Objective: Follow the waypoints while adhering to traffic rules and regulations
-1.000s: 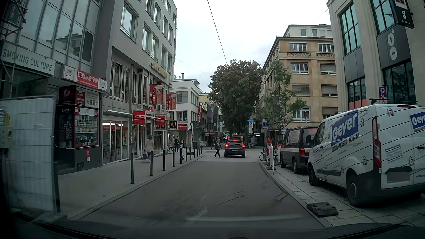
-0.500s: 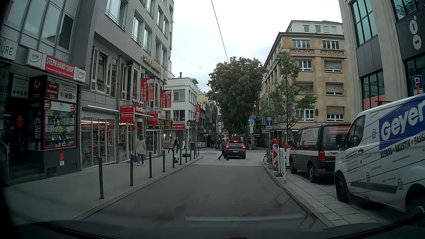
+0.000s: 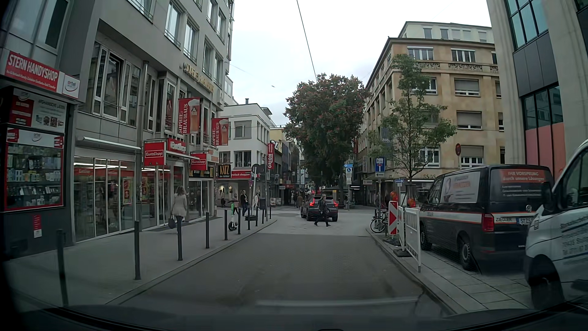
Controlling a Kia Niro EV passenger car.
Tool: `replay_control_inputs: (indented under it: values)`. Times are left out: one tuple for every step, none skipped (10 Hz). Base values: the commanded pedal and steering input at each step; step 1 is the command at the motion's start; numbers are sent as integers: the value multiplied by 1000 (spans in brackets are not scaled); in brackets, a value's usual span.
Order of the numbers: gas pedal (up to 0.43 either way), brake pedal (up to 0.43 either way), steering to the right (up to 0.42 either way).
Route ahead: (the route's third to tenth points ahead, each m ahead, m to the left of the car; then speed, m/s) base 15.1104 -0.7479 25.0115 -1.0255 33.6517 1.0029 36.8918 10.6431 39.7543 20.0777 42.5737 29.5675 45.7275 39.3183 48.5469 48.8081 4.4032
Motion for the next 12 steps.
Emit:
replay_control_inputs:
  values:
    - [0,0,13]
    - [0,0,12]
    - [0,0,12]
    - [0,0,12]
    - [0,0,12]
    - [0,0,13]
    - [0,0,15]
    - [0,0,18]
    - [0,0,19]
    - [0,0,20]
    - [0,0,22]
    - [0,0,23]
